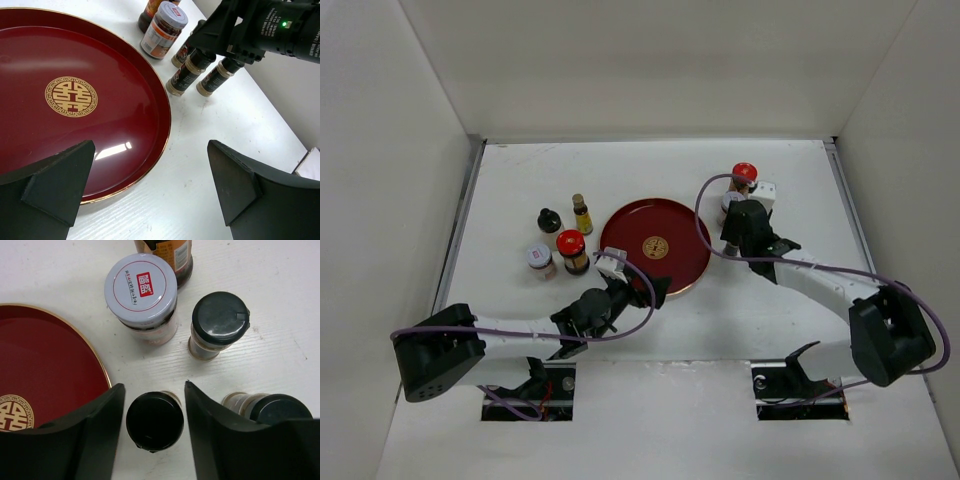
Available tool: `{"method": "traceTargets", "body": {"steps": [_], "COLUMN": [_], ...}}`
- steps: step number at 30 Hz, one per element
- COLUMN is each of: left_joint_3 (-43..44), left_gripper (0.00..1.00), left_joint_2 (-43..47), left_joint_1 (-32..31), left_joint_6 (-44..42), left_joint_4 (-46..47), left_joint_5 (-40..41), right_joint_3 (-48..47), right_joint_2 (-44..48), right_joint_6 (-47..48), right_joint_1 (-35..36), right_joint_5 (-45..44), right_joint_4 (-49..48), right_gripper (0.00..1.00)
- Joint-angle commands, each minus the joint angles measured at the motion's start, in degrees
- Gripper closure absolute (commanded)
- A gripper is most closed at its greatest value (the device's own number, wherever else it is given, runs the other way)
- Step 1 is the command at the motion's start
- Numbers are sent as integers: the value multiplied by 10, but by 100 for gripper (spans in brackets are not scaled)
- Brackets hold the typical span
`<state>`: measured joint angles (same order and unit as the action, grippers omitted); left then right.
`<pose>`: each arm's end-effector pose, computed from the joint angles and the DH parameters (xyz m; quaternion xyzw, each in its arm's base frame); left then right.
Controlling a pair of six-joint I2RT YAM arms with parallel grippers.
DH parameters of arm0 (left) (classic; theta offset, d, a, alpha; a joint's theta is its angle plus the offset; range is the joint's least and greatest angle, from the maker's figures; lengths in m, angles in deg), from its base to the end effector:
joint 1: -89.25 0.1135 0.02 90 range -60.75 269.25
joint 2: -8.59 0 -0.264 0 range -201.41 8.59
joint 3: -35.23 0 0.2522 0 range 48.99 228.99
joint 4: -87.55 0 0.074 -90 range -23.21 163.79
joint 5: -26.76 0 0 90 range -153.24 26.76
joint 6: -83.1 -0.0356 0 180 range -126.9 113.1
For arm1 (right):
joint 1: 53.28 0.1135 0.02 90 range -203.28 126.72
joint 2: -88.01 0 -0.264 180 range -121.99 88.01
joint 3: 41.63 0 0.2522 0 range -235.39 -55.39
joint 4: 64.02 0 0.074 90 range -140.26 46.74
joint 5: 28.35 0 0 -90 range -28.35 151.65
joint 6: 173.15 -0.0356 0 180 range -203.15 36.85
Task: Organize the condiment bottles
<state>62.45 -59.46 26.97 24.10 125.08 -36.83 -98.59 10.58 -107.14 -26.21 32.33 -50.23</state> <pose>0.1154 -0.1855 0.1874 0.0399 0.7240 -0.3718 0.5796 0.2623 0.1145 0.2238 0.0953 0.8581 -0.0070 0.5045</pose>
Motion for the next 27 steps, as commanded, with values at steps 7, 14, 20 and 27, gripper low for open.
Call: {"method": "traceTargets", "body": {"steps": [7,14,20,27], "left_joint_3": [-25,-29,-29,-30], "left_gripper": [0,0,0,0], "left_joint_2": [21,25,24,20], "left_joint_1": [0,-3,-2,-3], "left_joint_6": [1,1,3,4], "left_joint_4": [72,78,78,85], "left_joint_5": [2,6,7,7], "right_joint_3": [-42,-49,-88,-166], "right_joint_2": [-25,-8,66,-10], "right_joint_6": [3,6,17,14], "right_joint_1": [-4,-4,17,60], "right_joint_5": [0,-6,-18,10], "right_joint_4": [13,28,57,20], "right_gripper": [47,64,64,65]}}
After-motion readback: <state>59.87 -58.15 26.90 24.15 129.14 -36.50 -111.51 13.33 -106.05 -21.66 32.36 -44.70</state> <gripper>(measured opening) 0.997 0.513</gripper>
